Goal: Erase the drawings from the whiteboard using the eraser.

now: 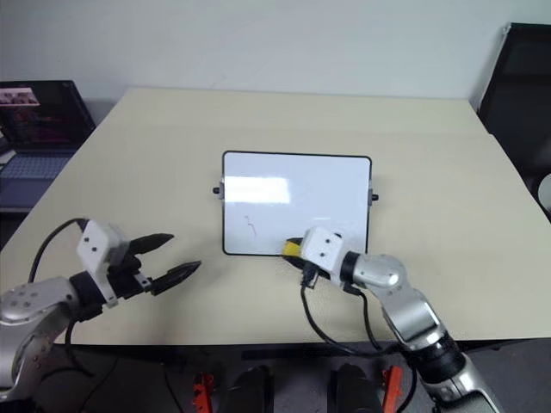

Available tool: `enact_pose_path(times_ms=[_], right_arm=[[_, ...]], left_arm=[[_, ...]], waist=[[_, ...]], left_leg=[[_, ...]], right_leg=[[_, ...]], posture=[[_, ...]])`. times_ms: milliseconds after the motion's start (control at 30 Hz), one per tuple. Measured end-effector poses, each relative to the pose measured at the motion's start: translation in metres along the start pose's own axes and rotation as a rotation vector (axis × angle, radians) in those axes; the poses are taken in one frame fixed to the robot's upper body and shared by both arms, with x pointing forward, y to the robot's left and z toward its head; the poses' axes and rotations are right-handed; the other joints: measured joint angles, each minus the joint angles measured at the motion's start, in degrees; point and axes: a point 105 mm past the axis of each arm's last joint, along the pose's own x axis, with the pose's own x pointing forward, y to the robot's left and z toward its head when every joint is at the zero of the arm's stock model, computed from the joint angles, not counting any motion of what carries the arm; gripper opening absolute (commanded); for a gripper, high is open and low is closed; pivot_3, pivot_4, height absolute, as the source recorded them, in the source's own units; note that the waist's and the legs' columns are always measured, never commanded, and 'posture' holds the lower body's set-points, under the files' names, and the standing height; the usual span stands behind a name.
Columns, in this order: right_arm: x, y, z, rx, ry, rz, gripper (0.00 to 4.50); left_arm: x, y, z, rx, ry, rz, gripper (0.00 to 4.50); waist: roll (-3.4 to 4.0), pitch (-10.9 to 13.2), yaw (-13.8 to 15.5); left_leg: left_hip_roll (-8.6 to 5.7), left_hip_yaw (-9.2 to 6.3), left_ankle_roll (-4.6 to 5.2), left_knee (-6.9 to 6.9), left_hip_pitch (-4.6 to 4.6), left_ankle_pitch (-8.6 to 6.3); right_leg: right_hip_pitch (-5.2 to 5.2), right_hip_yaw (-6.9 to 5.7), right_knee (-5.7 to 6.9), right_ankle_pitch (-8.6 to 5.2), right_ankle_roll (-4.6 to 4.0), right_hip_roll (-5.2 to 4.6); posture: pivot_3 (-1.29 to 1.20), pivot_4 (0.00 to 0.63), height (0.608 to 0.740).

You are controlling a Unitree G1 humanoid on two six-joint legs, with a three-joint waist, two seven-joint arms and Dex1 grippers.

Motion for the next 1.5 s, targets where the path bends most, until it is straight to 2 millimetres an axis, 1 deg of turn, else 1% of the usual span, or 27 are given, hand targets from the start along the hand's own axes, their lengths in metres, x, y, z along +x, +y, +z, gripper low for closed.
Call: enact_pose_path(times_ms=[100,200,267,367,433,567,667,733,833,967,1067,1167,1233,1300,1400,1500], right_arm=[[0.017,-0.006,0.013,-0.097,-0.023,0.006,0.98],[0.036,-0.011,0.016,-0.151,-0.002,0.033,0.98],[0.048,-0.014,0.02,-0.188,0.01,0.05,0.98],[0.072,-0.01,0.028,-0.244,0.013,0.104,0.98],[0.082,-0.007,0.027,-0.252,0.023,0.131,0.98],[0.093,-0.008,0.012,-0.255,0.085,0.147,0.98],[0.101,-0.017,0.015,-0.266,0.097,0.124,0.98],[0.103,-0.022,0.014,-0.27,0.114,0.117,0.98],[0.1,-0.023,0.01,-0.271,0.135,0.142,0.98],[0.086,-0.018,-0.002,-0.303,0.188,0.256,0.98],[0.082,-0.014,-0.007,-0.338,0.203,0.296,0.98],[0.092,-0.022,-0.001,-0.374,0.168,0.197,0.98],[0.097,-0.036,0.007,-0.411,0.154,0.108,0.98],[0.096,-0.047,0.01,-0.424,0.15,0.064,0.98],[0.093,-0.042,0.007,-0.45,0.146,0.106,0.98],[0.085,-0.025,-0.004,-0.51,0.165,0.221,0.98]], left_arm=[[0.003,-0.001,0.002,0.0,0.0,-0.014,4.5],[0.005,-0.004,-0.001,-0.005,0.026,-0.047,4.5],[0.007,-0.006,-0.002,-0.005,0.031,-0.061,4.5],[0.008,-0.008,-0.004,0.011,0.054,-0.083,4.5],[0.009,-0.009,-0.005,0.015,0.064,-0.088,4.5],[0.009,-0.01,-0.006,0.016,0.066,-0.09,4.5],[0.009,-0.012,-0.007,0.016,0.069,-0.091,4.5],[0.009,-0.014,-0.006,0.02,0.067,-0.093,4.5],[0.009,-0.013,-0.007,0.016,0.068,-0.085,4.5],[0.009,-0.013,-0.008,0.015,0.07,-0.083,4.5],[0.009,-0.013,-0.008,0.015,0.07,-0.082,4.5],[0.009,-0.013,-0.007,0.016,0.068,-0.083,4.5],[0.01,-0.013,-0.007,0.017,0.066,-0.085,4.5],[0.01,-0.014,-0.007,0.017,0.066,-0.086,4.5],[0.01,-0.014,-0.007,0.016,0.065,-0.087,4.5],[0.011,-0.014,-0.007,0.013,0.062,-0.089,4.5]], waist=[[-0.01,0.0,-0.1],[-0.01,0.0,-0.2],[-0.01,0.0,-0.3],[-0.01,0.0,-0.8],[0.0,0.0,-0.9],[-0.01,0.0,-0.7],[0.0,0.0,-0.9],[0.0,0.0,-0.8],[0.0,0.0,-0.6],[0.0,0.0,-0.3],[0.01,0.0,-0.3],[0.04,0.0,-0.6],[0.05,0.0,-0.6],[0.02,0.0,-0.5],[0.01,0.0,-0.5],[0.01,0.0,-0.5]], left_leg=[[0.0,-0.01,-0.01,0.0,0.0,0.01],[0.0,-0.01,-0.01,-0.02,-0.01,0.01],[0.0,-0.02,-0.01,-0.02,-0.01,0.01],[0.03,-0.04,-0.01,-0.02,-0.01,0.01],[0.04,-0.04,-0.01,-0.02,-0.01,0.01],[0.03,-0.04,-0.01,-0.02,-0.02,0.01],[0.07,-0.08,-0.01,-0.02,0.03,0.02],[0.08,-0.11,0.0,-0.02,0.09,0.05],[0.08,-0.14,0.03,-0.01,0.27,0.11],[0.07,-0.13,0.03,0.01,0.67,0.11],[0.08,-0.14,0.03,0.0,0.88,0.11],[0.09,-0.17,0.05,0.0,0.91,0.13],[0.09,-0.22,0.08,0.0,0.9,0.15],[0.09,-0.21,0.09,0.0,0.9,0.17],[0.09,-0.17,0.09,-0.01,0.9,0.17],[0.09,-0.17,0.08,-0.05,0.9,0.16]], right_leg=[[0.01,0.0,0.0,0.05,0.08,0.0],[0.01,-0.01,-0.01,0.22,-0.17,0.01],[0.0,-0.02,0.01,0.22,-0.18,0.02],[-0.01,-0.02,0.04,0.23,-0.19,0.06],[-0.01,-0.02,0.03,0.23,-0.19,0.07],[0.0,-0.02,0.02,0.23,-0.19,0.07],[-0.01,-0.02,0.1,0.25,-0.23,0.12],[0.03,-0.05,0.13,0.27,-0.25,0.14],[0.26,-0.08,0.1,0.27,-0.2,0.14],[0.72,-0.07,-0.01,0.03,-0.34,0.12],[0.84,-0.06,0.04,0.03,-0.37,0.13],[0.83,-0.06,0.08,0.11,-0.45,0.16],[0.82,-0.08,0.08,0.17,-0.45,0.17],[0.84,-0.07,0.04,0.17,-0.45,0.16],[0.85,-0.03,0.0,0.13,-0.45,0.16],[0.86,-0.04,-0.01,0.07,-0.41,0.16]], posture=[[0.0,0.15,0.74],[0.0,0.15,0.74],[0.0,0.15,0.74],[0.0,0.15,0.74],[0.0,0.15,0.74],[0.0,0.15,0.74],[0.0,0.15,0.74],[0.0,0.15,0.74],[0.0,0.15,0.74],[0.0,0.15,0.74],[0.0,0.15,0.74],[0.0,0.15,0.74],[0.0,0.15,0.74],[0.0,0.15,0.74],[0.0,0.15,0.74],[0.0,0.15,0.74]])
